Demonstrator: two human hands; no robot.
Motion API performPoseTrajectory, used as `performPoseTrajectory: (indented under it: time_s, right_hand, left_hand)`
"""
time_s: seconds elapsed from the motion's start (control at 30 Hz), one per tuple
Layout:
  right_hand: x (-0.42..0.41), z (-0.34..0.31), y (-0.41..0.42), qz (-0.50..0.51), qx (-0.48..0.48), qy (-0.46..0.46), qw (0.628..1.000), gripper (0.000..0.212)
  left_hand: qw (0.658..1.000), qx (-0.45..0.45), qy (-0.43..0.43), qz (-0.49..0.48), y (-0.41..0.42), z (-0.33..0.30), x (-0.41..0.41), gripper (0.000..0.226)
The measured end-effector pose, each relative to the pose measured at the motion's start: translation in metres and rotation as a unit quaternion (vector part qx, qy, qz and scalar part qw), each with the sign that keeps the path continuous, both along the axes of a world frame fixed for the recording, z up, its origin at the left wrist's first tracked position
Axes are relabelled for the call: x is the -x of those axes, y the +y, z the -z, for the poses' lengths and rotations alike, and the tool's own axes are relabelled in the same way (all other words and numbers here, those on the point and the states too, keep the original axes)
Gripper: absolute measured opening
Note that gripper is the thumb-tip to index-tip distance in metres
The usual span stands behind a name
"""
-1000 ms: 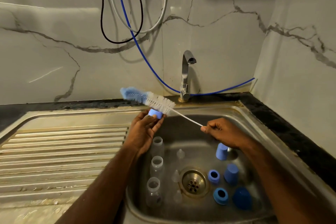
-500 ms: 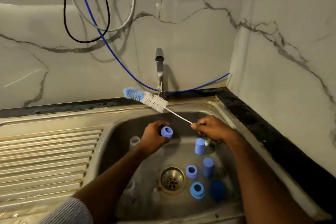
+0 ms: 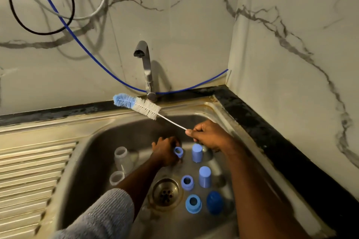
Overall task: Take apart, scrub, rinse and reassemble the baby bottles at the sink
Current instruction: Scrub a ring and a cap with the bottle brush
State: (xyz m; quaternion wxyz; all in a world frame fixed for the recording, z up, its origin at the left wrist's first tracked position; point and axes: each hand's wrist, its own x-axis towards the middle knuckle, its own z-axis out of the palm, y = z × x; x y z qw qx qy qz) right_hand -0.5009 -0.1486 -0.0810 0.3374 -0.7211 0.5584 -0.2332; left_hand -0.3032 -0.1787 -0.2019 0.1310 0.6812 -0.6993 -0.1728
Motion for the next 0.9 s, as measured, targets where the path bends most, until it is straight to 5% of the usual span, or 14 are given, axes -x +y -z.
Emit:
performPoseTrajectory:
  time_s: [0.13, 0.37, 0.6, 0.8, 0.9]
  right_hand:
    - [-0.001, 0.001, -0.001, -0.004, -0.005, 0.005, 1.0, 0.043]
    - [-0.002, -0.006, 0.003, 0.001, -0.022, -0.017, 1.0, 0.042]
    - [-0.002, -0.009, 0.005, -0.005, -0.011, -0.015, 1.0, 0.039]
    - [-0.008, -0.009, 0.005, -0.008, -0.019, -0.035, 0.999, 0.038]
    - [-0.012, -0.006, 0.004, -0.007, -0.015, -0.039, 0.999, 0.038]
  left_hand:
    - [0.998, -0.03, -0.05, 0.008, -0.005, 0.009, 0.001, 0.066]
    - [0.999, 0.009, -0.007, 0.04, -0.005, 0.0, 0.021, 0.095]
    - [0.997, 0.002, -0.023, 0.076, -0.002, -0.005, 0.06, 0.074]
    - [0.977, 0.042, 0.21, -0.012, -0.005, -0.024, 0.043, 0.041]
    - [0.942, 0.044, 0.321, -0.085, 0.006, -0.036, 0.009, 0.046]
